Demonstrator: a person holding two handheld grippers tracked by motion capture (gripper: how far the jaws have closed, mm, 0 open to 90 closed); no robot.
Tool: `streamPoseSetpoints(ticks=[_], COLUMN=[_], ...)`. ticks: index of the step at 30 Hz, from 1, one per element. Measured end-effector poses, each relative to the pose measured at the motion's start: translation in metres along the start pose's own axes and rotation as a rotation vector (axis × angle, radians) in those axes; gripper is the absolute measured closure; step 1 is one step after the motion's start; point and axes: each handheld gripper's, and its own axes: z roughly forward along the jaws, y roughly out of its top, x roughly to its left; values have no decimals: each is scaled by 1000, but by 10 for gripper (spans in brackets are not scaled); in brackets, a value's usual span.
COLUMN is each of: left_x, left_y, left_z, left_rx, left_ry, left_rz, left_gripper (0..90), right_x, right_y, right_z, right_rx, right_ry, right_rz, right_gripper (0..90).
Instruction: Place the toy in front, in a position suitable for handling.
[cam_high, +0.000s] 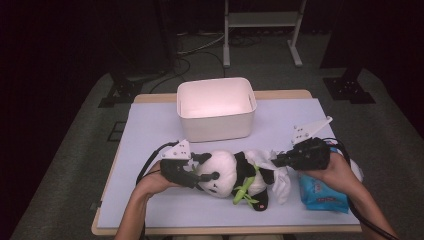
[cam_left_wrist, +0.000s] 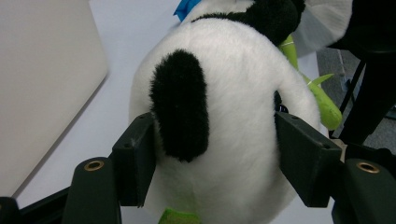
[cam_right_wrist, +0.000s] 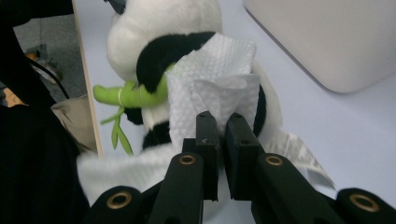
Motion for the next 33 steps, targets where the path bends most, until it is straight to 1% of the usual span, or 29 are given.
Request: streamPoseSetpoints(ticks=[3,5,10,11,14,16,18,21,22,23,25,26,28,29,30,31,33], left_x=[-2,-2,-2,-2,-1,1,2,3,4,4,2,1,-2,-2,-2,-3,-3], left_y=[1,2,2,2,1,2,2,2,2,1,1,2,2,2,2,2,1], left_z=[0,0,0,0,0,-1,-1,0,0,1,2,1,2,2,3,3,3], left_rx=[-3,-2,2,3,-1,2,1,14,21,24,34,39,27,26,23,26,29], left_ry=[-1,-1,-3,-4,-11,-14,-16,21,11,-7,-17,-24,-11,-7,-2,-2,0], left_rz=[6,9,7,0,-15,-30,-42,-72,-80,-86,-65,-43,-15,-1,10,9,24], left_gripper=[337,337,337,337,335,312,285,186,175,174,174,208,274,302,326,338,354], right_x=[3,4,6,6,4,3,4,8,10,11,14,16,19,20,20,21,21], right_y=[9,16,30,30,27,23,18,13,11,10,8,7,8,10,11,13,17], right_z=[8,14,25,26,27,27,27,26,26,26,25,25,24,23,22,22,23], right_rx=[9,20,23,25,30,33,22,6,3,1,3,5,12,12,9,7,8], right_ry=[13,17,33,35,44,50,59,61,66,68,77,81,81,73,65,63,62], right_rz=[-21,-44,-69,-71,-60,-51,-39,-41,-41,-38,-41,-43,-54,-61,-72,-77,-83], right_gripper=[839,838,838,839,840,840,840,840,840,840,841,841,841,841,841,841,842])
